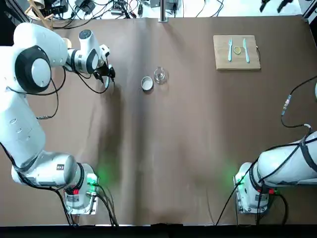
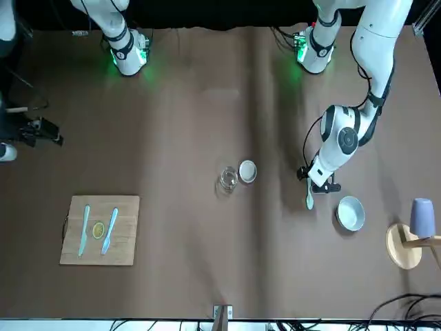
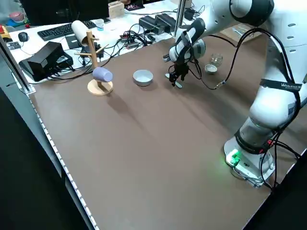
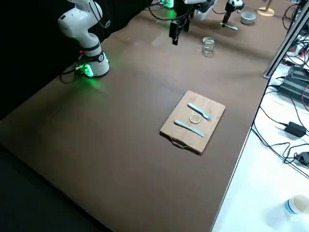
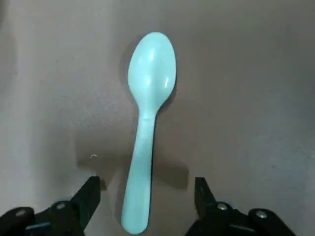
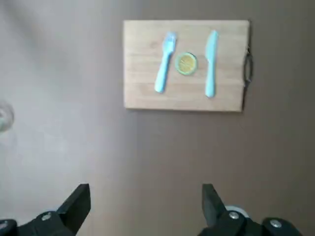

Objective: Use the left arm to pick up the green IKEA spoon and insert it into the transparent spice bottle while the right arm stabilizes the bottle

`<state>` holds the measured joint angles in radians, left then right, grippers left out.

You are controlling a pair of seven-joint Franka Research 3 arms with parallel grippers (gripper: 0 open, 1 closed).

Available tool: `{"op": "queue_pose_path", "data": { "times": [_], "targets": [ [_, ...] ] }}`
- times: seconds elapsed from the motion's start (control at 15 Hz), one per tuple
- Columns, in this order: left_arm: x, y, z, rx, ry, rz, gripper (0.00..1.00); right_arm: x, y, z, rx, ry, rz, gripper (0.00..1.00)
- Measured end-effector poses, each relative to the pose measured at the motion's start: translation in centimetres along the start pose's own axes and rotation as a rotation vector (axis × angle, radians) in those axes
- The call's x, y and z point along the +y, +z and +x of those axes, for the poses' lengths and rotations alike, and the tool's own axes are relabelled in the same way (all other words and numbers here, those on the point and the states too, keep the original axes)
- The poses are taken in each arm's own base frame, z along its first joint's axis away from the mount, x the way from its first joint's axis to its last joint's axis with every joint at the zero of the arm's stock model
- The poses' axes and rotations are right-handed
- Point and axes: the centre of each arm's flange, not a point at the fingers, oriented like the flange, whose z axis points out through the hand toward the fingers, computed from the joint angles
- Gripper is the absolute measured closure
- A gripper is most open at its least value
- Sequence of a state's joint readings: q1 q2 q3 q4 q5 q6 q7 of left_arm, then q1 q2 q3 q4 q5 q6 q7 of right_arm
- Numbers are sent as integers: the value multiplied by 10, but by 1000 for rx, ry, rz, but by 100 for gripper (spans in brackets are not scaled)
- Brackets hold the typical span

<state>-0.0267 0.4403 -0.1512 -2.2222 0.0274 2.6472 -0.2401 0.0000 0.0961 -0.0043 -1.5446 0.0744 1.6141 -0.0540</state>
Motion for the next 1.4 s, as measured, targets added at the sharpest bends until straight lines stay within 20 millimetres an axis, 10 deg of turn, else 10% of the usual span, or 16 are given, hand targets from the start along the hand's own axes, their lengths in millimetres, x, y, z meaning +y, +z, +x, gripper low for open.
{"op": "queue_pose_path", "data": {
  "times": [0.6, 0.93, 1.4],
  "targets": [
    [-15, 1, -4, -42, 38, 53, 44, -171, 101, 28, -49, -293, -5, 0],
    [-14, -2, -4, -39, 41, 55, 74, -203, 123, 24, -82, -526, 25, 0],
    [-13, -4, -3, -73, 28, 66, 76, -236, 207, 31, -129, -1004, 334, 0]
  ]
}}
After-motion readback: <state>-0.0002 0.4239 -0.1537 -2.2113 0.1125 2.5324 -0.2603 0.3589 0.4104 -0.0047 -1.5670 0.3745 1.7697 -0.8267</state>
